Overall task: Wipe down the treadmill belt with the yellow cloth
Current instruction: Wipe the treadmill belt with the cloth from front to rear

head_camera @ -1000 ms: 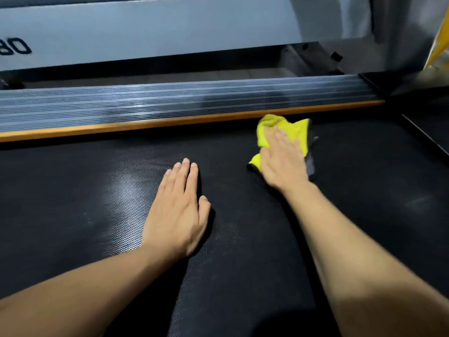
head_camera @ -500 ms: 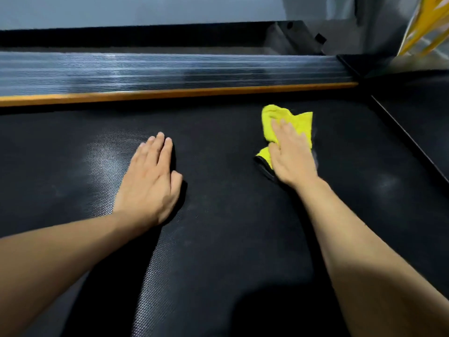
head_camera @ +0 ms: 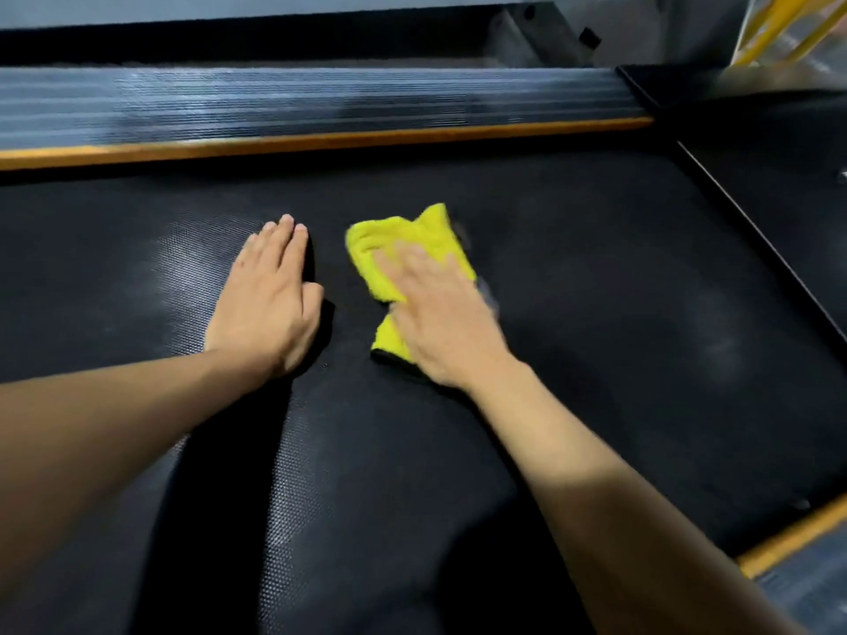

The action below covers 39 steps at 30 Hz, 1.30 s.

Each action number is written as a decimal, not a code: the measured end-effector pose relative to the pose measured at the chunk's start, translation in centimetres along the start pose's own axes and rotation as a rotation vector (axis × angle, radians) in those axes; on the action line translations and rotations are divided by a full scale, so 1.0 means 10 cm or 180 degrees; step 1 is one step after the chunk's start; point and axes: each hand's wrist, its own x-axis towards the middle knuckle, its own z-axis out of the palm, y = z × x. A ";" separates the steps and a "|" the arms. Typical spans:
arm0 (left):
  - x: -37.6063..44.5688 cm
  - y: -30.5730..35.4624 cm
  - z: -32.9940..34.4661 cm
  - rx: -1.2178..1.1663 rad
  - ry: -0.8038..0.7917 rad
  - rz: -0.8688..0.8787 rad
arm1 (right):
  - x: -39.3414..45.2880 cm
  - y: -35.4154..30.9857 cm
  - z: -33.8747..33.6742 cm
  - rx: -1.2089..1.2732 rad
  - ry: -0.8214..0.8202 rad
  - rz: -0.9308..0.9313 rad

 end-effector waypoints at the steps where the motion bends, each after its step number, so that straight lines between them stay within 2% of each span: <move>1: 0.00 0.01 0.00 -0.0004 0.0011 -0.0016 | -0.05 0.22 -0.05 0.0001 0.0066 0.0238; 4: -0.01 0.01 0.01 0.0050 0.0003 -0.0027 | -0.24 0.87 -0.18 -0.0070 0.0301 0.1049; 7: 0.01 0.01 0.03 0.0111 0.0019 -0.0002 | -0.28 0.93 -0.16 -0.0087 0.0377 0.1193; 9: 0.01 0.01 0.03 0.0129 -0.0016 -0.0004 | -0.35 0.59 -0.09 -0.0099 0.0369 0.0961; 14: 0.02 0.02 0.02 0.0106 -0.0019 0.0000 | -0.68 -0.55 0.20 -0.0077 0.0237 -0.0111; 16: 0.02 0.02 0.02 0.0062 0.0000 0.0010 | -0.71 -0.63 0.19 -0.0039 0.0207 -0.0222; 18: 0.01 0.00 0.01 0.0045 0.0020 0.0033 | -0.72 -0.38 0.11 0.0022 0.0190 -0.0252; 21: 0.00 -0.01 0.02 0.0069 0.0033 0.0063 | -0.88 0.34 -0.04 0.0043 0.0505 0.0577; 23: 0.00 0.00 0.02 0.0092 0.0025 0.0035 | -0.97 0.77 -0.14 -0.0103 0.0470 0.1126; 26: 0.00 0.04 0.00 0.0166 0.0004 0.0017 | -0.97 0.91 -0.13 -0.0023 0.0333 0.1261; 29: -0.04 0.08 -0.01 0.0453 0.0122 -0.0067 | -1.07 0.48 -0.02 -0.0199 0.0262 0.0978; 33: -0.21 0.20 -0.02 0.0461 0.0100 -0.0226 | -1.36 -0.29 0.13 -0.0106 0.0156 0.0051; 36: -0.44 0.43 0.05 0.0255 0.0138 0.0296 | -1.35 -0.36 0.08 -0.0092 0.0402 -0.0010; 39: -0.60 0.57 0.12 0.0074 0.0155 0.0347 | -1.32 -0.27 0.13 -0.0119 0.0414 -0.0020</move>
